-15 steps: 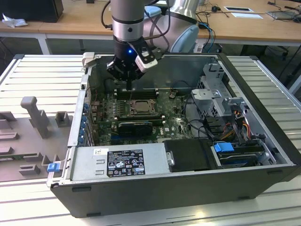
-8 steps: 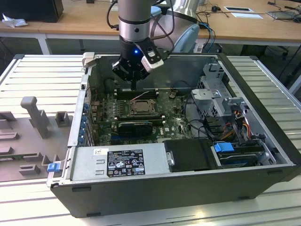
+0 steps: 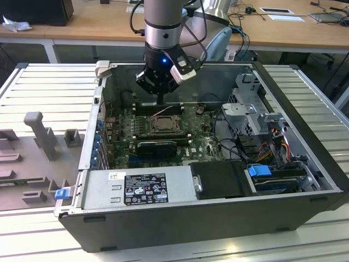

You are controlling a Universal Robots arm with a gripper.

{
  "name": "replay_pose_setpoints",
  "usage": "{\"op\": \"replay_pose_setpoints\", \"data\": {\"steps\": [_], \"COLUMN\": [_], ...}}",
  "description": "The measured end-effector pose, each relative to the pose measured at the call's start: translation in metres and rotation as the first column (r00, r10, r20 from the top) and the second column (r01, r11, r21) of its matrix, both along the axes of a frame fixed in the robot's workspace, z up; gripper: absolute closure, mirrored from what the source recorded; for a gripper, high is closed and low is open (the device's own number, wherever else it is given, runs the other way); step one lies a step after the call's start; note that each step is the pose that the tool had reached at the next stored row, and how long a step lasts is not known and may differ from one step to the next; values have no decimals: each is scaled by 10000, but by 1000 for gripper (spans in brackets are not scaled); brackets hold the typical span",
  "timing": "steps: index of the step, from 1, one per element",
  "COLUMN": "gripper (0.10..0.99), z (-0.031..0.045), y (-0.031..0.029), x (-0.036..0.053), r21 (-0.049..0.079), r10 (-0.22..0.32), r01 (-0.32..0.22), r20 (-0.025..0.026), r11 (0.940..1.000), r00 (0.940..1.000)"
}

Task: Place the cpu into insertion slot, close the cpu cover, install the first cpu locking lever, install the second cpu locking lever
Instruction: 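Install the first cpu locking lever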

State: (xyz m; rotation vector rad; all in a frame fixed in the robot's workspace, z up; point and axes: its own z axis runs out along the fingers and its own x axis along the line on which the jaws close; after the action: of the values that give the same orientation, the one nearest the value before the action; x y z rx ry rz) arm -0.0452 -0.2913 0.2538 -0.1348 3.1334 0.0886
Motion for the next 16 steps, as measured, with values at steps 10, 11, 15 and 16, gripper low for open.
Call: {"op": "replay_pose_setpoints", "data": {"steps": [10,11,15,16], "gripper": [980,980,980,980], "z": [-82,-111,-212,-217], "y": [1,1,26,32], "x": [173,173,173,173], "r21": [346,346,346,346], "r10": [-2,-2,-100,-132], "r01": [2,2,100,132], "r20": [-5,-7,-7,-7], "r11": [9994,9994,9994,9993], "r00": [10000,10000,9999,9999]}}
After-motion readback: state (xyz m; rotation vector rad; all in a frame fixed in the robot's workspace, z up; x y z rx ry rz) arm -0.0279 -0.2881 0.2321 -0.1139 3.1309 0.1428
